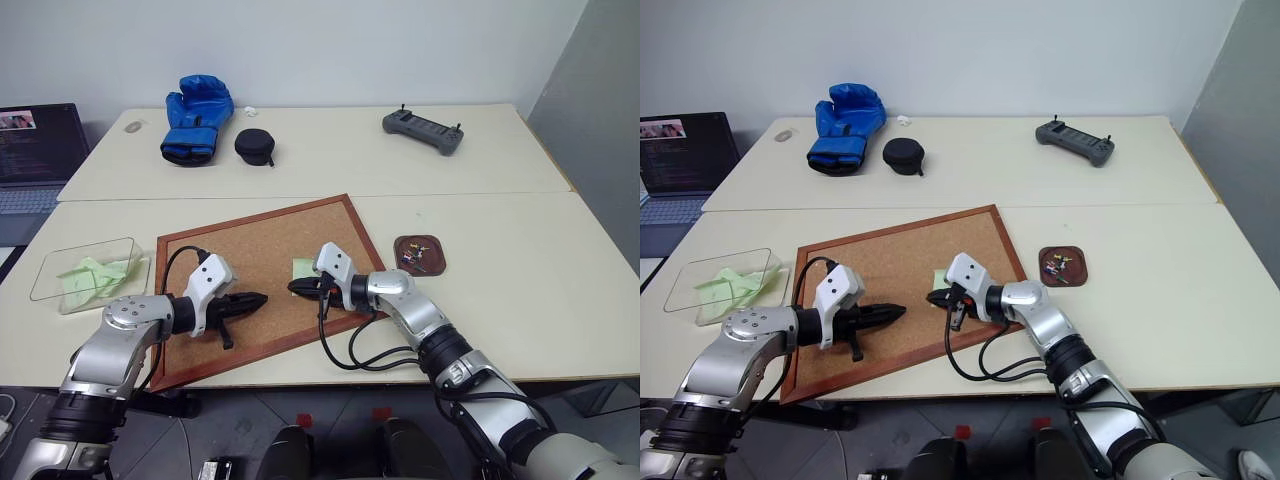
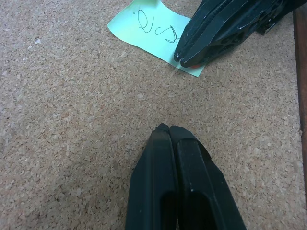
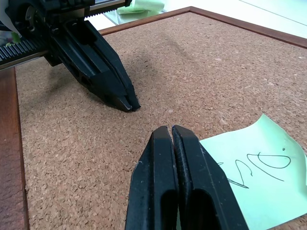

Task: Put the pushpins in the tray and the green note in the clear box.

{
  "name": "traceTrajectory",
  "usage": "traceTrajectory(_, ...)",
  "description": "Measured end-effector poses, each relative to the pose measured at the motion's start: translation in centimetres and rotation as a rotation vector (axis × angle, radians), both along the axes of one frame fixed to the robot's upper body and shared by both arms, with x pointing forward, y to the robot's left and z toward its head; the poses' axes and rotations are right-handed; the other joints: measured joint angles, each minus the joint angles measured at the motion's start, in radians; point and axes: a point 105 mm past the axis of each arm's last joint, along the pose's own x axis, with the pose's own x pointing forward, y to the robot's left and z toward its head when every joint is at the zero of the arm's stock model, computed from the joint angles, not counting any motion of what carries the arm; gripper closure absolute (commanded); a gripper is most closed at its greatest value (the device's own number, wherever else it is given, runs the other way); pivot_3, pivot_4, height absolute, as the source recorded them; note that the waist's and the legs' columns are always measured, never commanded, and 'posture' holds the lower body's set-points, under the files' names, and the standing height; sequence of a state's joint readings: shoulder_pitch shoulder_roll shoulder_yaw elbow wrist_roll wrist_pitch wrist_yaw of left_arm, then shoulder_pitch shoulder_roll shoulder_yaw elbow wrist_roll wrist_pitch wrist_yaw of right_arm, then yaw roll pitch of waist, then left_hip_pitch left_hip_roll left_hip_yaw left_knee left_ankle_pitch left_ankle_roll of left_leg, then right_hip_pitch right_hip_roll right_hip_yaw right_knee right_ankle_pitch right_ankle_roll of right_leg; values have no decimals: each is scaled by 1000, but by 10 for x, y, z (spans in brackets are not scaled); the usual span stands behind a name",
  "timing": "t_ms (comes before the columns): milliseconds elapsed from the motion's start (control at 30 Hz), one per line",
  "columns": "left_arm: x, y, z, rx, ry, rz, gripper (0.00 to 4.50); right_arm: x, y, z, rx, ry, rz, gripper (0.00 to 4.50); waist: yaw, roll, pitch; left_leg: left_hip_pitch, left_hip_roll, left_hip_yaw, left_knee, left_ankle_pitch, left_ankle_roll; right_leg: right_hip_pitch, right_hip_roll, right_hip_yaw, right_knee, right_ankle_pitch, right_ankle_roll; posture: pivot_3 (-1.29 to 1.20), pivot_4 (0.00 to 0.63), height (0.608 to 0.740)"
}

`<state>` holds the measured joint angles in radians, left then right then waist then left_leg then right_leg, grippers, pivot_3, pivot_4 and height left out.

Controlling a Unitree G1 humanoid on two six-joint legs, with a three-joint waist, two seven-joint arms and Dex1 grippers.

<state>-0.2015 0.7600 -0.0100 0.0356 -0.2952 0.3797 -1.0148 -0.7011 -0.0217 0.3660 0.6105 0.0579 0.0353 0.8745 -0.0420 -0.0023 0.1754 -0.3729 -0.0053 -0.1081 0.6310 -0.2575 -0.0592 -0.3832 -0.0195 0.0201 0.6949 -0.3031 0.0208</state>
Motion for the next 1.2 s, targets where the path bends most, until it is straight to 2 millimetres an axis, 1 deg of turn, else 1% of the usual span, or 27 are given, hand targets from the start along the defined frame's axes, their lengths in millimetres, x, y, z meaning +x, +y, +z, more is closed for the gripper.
traceTrajectory(133,0,0,0,0,0,0,4500,0,-2,6,-2,-20,9,4489,1,0,0,-1,0,-1,0,0,0,-1,0,0,0,0,0,0,150,740)
traceTrajectory(167,0,0,0,0,2,0,4500,0,-3,14,11,-43,11,4489,1,0,0,-1,0,0,0,0,0,-1,0,0,0,0,0,0,150,740)
traceTrajectory(267,-1,0,-1,0,3,1,4500,6,-5,54,68,-149,2,4489,0,0,0,-1,0,-1,0,0,0,-1,0,0,0,0,0,0,150,740)
traceTrajectory(333,-1,1,-2,0,4,1,4500,6,-4,69,97,-182,-4,4489,0,0,-1,0,0,-1,-1,0,0,0,-1,0,0,0,0,0,150,740)
traceTrajectory(433,-1,-1,-1,-2,-5,-1,4500,5,-4,72,93,-181,-6,4489,1,0,-1,0,0,-1,-1,0,0,-1,-1,0,0,0,0,0,150,740)
traceTrajectory(533,2,-3,1,-56,6,26,4500,5,-10,74,60,-218,-9,4489,7,0,-1,-1,0,-1,0,0,0,0,-1,0,0,0,0,0,150,740)
traceTrajectory(567,2,-4,0,-78,15,39,4105,6,-12,75,52,-231,-12,4500,9,0,-1,-1,0,-1,0,0,0,0,-2,-1,0,0,0,0,150,740)
traceTrajectory(600,4,-6,3,-162,56,82,4035,6,-17,76,22,-270,-13,4500,11,-1,-1,-3,0,-1,1,0,0,-1,-2,-1,0,0,0,0,150,740)
traceTrajectory(667,7,-11,9,-316,132,145,3626,5,-22,79,-24,-349,-2,4500,10,-3,1,-7,0,-3,3,0,0,-4,-2,-3,0,0,0,0,150,740)
traceTrajectory(733,12,-17,30,-532,190,195,3212,6,-31,80,-74,-424,0,4500,9,-9,4,-10,1,-4,5,0,0,-5,-2,-4,1,0,0,0,150,740)
traceTrajectory(767,13,-19,40,-616,212,205,3122,6,-35,80,-85,-446,1,4500,8,-11,5,-10,1,-4,5,0,0,-5,-2,-4,0,0,0,0,150,740)
traceTrajectory(833,9,-20,55,-740,273,224,2638,4,-41,78,-105,-489,4,4500,-2,-13,6,-9,3,-4,5,0,0,-5,-3,-3,0,0,0,0,150,740)
traceTrajectory(900,8,-21,58,-793,308,239,2361,4,-47,76,-123,-519,7,4500,-6,-13,6,-9,3,-4,4,0,-1,-5,-3,-3,-1,0,0,0,150,740)
traceTrajectory(933,9,-23,61,-836,340,251,2125,1,-52,75,-143,-568,27,4500,-6,-13,6,-10,3,-4,4,0,-1,-5,-3,-3,-1,0,0,0,150,740)
traceTrajectory(967,9,-24,63,-850,353,254,1992,-1,-52,74,-153,-587,40,4500,-6,-14,6,-9,4,-4,4,0,-1,-5,-3,-3,-2,0,0,0,150,740)
traceTrajectory(1000,9,-26,66,-872,380,255,1722,-5,-54,74,-169,-627,67,4500,-7,-14,7,-10,3,-3,4,1,-1,-5,-3,-3,-2,0,0,0,150,740)
traceTrajectory(1067,11,-30,72,-887,391,246,1402,-9,-53,75,-167,-661,97,4500,-8,-15,7,-9,3,-3,5,2,-4,-5,-3,-3,-2,0,0,0,150,740)
traceTrajectory(1100,11,-34,76,-889,397,233,1163,-14,-51,78,-160,-695,123,4500,-8,-15,7,-9,2,-3,5,3,-6,-4,-3,-3,-2,0,0,0,150,740)
traceTrajectory(1133,12,-35,77,-888,399,230,1061,-15,-50,78,-160,-710,134,4500,-8,-15,7,-9,2,-3,5,3,-6,-4,-3,-3,-2,0,0,0,150,740)
traceTrajectory(1200,12,-36,77,-888,409,232,708,-18,-50,78,-165,-742,159,4500,-8,-15,7,-9,2,-3,5,4,-7,-4,-3,-3,-2,0,0,0,150,740)
